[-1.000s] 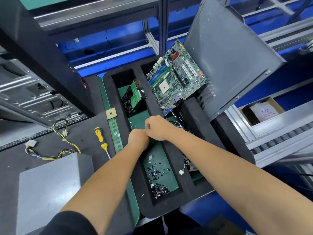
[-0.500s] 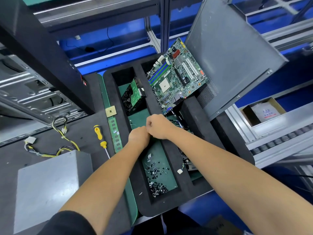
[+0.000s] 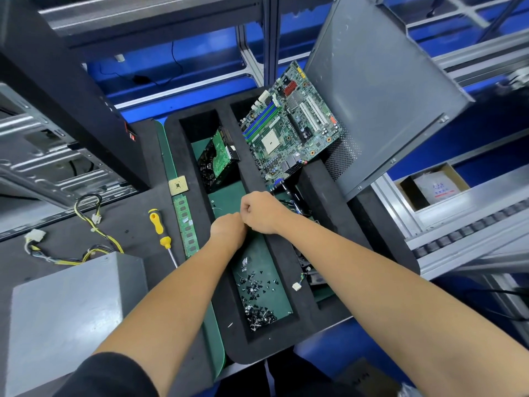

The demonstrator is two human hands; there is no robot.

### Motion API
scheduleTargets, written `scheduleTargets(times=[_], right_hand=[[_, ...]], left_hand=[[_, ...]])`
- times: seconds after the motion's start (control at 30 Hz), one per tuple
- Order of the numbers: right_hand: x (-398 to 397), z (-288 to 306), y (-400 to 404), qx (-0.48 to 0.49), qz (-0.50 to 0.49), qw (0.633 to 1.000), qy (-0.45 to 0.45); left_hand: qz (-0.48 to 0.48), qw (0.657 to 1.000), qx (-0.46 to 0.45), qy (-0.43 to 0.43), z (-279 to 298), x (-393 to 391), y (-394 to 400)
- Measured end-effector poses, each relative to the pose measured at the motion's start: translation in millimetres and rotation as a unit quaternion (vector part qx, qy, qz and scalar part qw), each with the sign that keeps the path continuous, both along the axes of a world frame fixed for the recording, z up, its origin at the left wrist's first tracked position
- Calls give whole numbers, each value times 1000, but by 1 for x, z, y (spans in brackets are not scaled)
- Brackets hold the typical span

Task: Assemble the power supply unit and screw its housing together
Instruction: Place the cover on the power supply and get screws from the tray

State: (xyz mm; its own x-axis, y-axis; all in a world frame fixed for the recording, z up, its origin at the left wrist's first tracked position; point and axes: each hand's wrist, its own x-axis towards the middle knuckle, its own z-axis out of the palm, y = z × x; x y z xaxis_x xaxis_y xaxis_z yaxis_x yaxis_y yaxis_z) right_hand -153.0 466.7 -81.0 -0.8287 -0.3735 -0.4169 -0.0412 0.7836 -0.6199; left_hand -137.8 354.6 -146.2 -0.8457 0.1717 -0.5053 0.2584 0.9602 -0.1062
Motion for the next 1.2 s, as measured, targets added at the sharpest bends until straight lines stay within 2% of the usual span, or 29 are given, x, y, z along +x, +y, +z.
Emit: scheduleTargets(times=[0.17,0.37,0.47,0.63,0.73,0.83,0.97,1.2], right_hand=[[0,0,1,3,7,1000,8],[0,-1,2,5,2,1000,1],[0,-1,1,5,0,1000,-2],[3,3,2,-3,-7,1000,4],[3,8,3,-13,-18,1000,8],[2,10,4,-12,-16,1000,4],[2,7,2,-17,-19,1000,3],[3,5,0,-17,-22,1000,5]], left_hand=[[68,997,47,-10,2,-3,0],[4,1000,21,-14,0,-4,2],[1,999,25,-21,-2,-4,3],[101,991,87,-25,1,-6,1],[139,983,102,-59,2,-10,0],[117,983,97,-100,0,-10,1],[67,987,102,-109,-2,-8,4],[44,984,126,-121,2,-7,4]])
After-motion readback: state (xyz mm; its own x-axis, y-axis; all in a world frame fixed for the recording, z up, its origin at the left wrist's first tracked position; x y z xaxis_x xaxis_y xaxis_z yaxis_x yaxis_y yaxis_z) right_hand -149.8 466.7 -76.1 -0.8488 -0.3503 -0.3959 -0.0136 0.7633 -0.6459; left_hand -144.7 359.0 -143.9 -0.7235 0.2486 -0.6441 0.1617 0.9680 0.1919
